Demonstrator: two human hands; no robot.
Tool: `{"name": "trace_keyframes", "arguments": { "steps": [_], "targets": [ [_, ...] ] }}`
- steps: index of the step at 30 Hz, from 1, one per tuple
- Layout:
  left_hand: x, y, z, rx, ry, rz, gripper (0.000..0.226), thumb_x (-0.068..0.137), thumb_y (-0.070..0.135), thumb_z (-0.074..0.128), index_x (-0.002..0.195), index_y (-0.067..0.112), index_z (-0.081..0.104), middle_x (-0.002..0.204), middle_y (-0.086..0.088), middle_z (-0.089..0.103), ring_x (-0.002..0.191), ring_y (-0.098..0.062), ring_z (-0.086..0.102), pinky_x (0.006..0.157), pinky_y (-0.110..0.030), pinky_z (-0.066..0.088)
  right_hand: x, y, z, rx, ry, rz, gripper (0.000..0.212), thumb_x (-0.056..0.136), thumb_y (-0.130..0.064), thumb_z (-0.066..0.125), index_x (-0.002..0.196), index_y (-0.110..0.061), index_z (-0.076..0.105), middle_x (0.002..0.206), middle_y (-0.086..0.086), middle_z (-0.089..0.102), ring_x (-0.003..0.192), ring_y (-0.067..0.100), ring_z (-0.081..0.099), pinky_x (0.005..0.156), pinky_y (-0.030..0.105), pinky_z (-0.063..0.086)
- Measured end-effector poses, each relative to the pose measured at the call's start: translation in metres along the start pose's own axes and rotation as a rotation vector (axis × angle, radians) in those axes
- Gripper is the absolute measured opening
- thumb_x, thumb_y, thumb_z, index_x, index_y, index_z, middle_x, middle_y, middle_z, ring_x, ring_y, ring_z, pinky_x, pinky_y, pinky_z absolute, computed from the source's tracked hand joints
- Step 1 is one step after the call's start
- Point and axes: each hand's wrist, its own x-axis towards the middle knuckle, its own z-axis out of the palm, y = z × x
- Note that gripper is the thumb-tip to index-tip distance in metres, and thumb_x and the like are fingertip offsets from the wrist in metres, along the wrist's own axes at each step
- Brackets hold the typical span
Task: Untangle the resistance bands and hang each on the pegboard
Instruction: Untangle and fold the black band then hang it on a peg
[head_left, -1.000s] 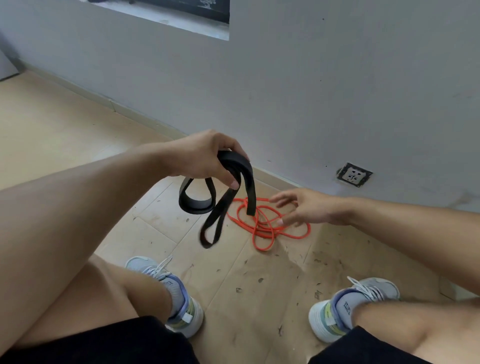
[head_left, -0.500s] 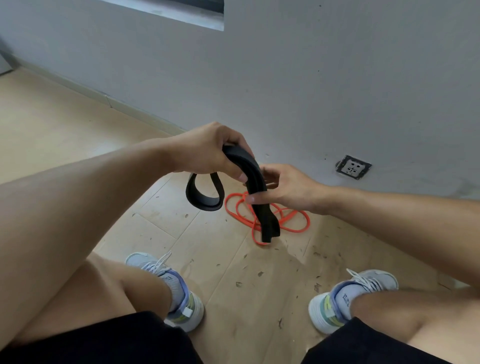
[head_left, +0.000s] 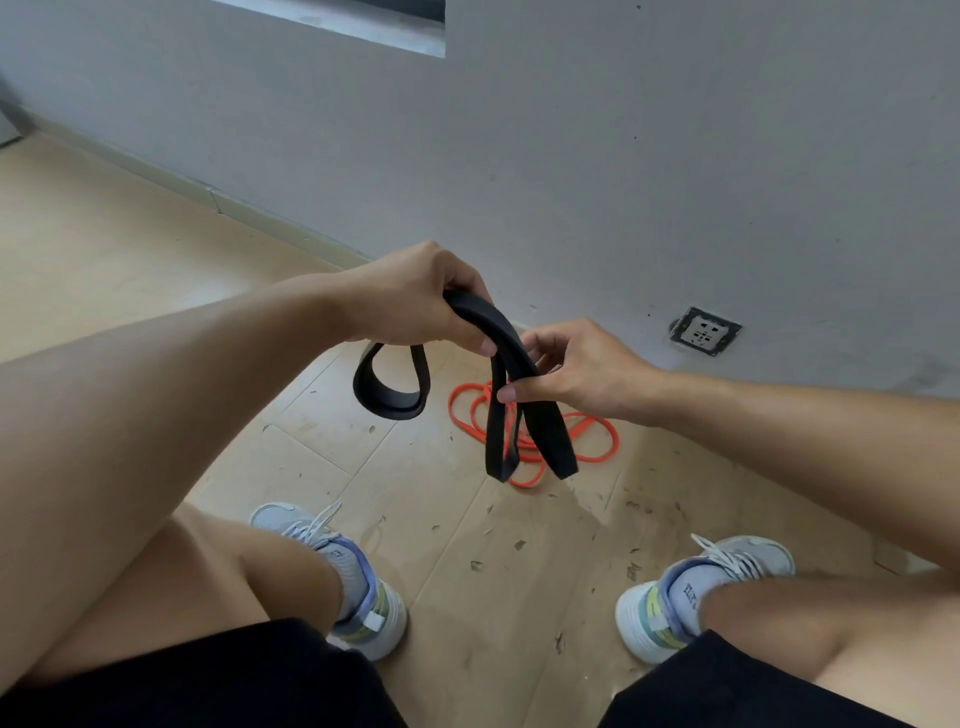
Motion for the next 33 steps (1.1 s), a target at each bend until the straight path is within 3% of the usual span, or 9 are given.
{"name": "trace_keyframes", "arguments": {
  "steps": [4,10,14,20,23,26,33],
  "targets": [
    [0.002,0.002,0.002,0.030,0.013,0.002,0.017,0.078,0.037,0.086,0.086,0.028,0.075,0.071,0.002,0.062,0.059,-0.009,0.048,0.061,-0.027,0.037,-0.002,-0.005,0.001,-0.012,0.010,0.017,0.027,0.075,-0.028,0.092,0.094,-0.022,0.075,0.082,-0.006,0.075,0.082,0.013,0.075,0.086,0.033,0.059],
    [0.004,0.005,0.006,-0.021,0.035,0.024,0.017,0.076,0.033,0.088,0.087,0.029,0.076,0.084,-0.003,0.073,0.069,-0.009,0.058,0.067,-0.026,0.043,-0.002,-0.004,0.005,0.043,0.055,-0.004,0.036,0.072,-0.025,0.094,0.098,-0.018,0.069,0.098,0.007,0.079,0.096,0.024,0.077,0.097,0.050,0.059],
    [0.004,0.004,0.006,-0.041,0.037,0.026,0.016,0.078,0.032,0.087,0.088,0.028,0.075,0.081,0.000,0.074,0.064,-0.004,0.060,0.065,-0.022,0.045,-0.003,-0.006,0.003,0.007,0.072,-0.024,0.029,0.078,-0.023,0.090,0.100,-0.019,0.071,0.096,0.006,0.080,0.092,0.020,0.078,0.097,0.047,0.059],
    [0.004,0.002,0.007,-0.032,0.016,0.042,0.018,0.079,0.033,0.086,0.092,0.027,0.074,0.080,-0.001,0.073,0.064,-0.008,0.061,0.066,-0.025,0.046,-0.005,-0.006,0.000,0.015,0.072,-0.017,0.030,0.076,-0.022,0.092,0.101,-0.019,0.075,0.093,0.003,0.080,0.088,0.018,0.078,0.092,0.041,0.061],
    [0.004,0.003,0.007,0.026,-0.012,0.061,0.023,0.075,0.037,0.089,0.092,0.028,0.075,0.072,0.003,0.069,0.055,-0.001,0.055,0.055,-0.013,0.042,-0.006,-0.007,0.001,0.014,0.066,-0.022,0.028,0.074,-0.024,0.093,0.095,-0.021,0.076,0.086,0.001,0.079,0.079,0.014,0.076,0.080,0.032,0.059],
    [0.005,0.002,0.006,0.084,0.001,0.068,0.022,0.075,0.038,0.088,0.089,0.026,0.077,0.073,0.001,0.071,0.054,0.001,0.055,0.049,-0.008,0.038,-0.006,-0.008,0.000,0.013,0.036,-0.015,0.029,0.073,-0.025,0.093,0.098,-0.021,0.078,0.079,-0.003,0.076,0.075,0.010,0.074,0.078,0.027,0.056],
    [0.008,0.003,0.009,0.171,-0.007,0.094,0.019,0.080,0.037,0.084,0.091,0.029,0.071,0.072,0.012,0.064,0.058,0.005,0.054,0.052,-0.008,0.037,-0.006,-0.012,-0.001,-0.021,-0.014,-0.005,0.042,0.068,-0.035,0.094,0.104,-0.020,0.078,0.096,0.015,0.075,0.090,0.028,0.074,0.091,0.040,0.060]
  ]
}}
